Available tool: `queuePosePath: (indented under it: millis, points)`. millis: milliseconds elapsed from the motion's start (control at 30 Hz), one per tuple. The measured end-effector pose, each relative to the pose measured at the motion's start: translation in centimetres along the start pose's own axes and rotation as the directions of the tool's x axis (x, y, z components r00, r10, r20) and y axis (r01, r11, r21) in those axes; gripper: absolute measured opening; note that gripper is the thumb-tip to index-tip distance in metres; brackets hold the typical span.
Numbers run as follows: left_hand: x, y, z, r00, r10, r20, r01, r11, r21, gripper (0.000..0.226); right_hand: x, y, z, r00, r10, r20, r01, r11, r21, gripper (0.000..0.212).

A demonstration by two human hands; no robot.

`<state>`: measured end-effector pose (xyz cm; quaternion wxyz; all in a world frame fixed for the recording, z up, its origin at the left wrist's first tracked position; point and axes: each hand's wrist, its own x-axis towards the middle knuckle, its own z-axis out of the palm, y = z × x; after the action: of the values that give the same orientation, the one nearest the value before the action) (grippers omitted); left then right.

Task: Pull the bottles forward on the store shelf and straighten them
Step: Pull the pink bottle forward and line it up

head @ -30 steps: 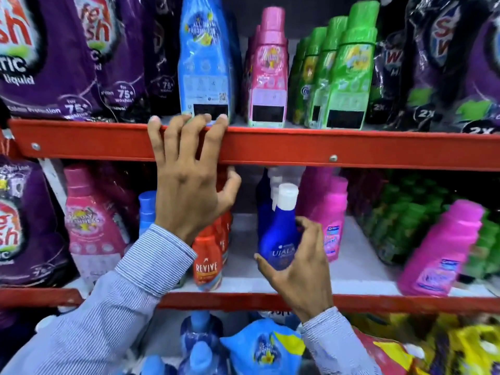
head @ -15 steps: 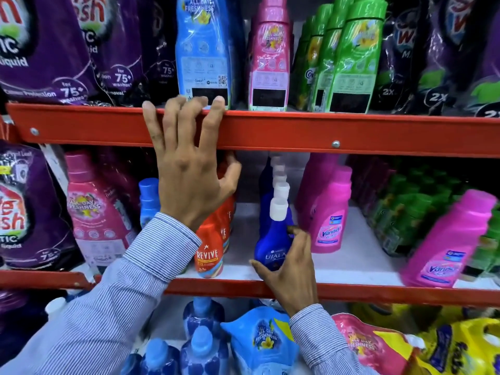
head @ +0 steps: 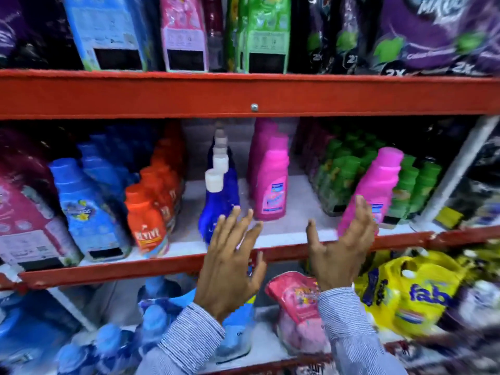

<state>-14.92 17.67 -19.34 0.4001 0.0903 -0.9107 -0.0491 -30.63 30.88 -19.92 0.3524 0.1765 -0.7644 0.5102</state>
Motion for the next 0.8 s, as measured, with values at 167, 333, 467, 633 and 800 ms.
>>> queuePosePath:
  millis: [167,333,467,633,800]
  points:
    - [-1.9,-0.3,3.0,0.960,-0.069,0.272,0.070,0.998,0.006,0.058,2.2,4.5,-0.6,0.970,0.243,-0.012,-0.243,0.965,-0.101,0.112]
    - [-3.0,-0.9,3.5,0.944,-0.115,0.308,0.124,0.992,-0.009,0.062,3.9,6.2,-0.4,0.938,0.337,0.074,-0.323,0.933,-0.160,0.106]
    - [-3.3,-0.8,3.0,0.937,-0.129,0.325,0.150,0.988,-0.040,0.067,5.3,6.5,-0.8,0.931,0.358,0.065,-0.342,0.922,-0.182,0.091]
    - [-3.5,-0.7,2.4,0.932,-0.163,0.325,0.193,0.979,-0.062,0.063,4.8,4.1,-0.3,0.945,0.311,0.104,-0.297,0.946,-0.130,0.087]
    - [-3.6,-0.8,2.6,0.934,-0.183,0.308,0.225,0.969,-0.104,0.061,3.1,-0.2,2.2,0.945,0.209,0.250,-0.212,0.977,-0.017,0.087]
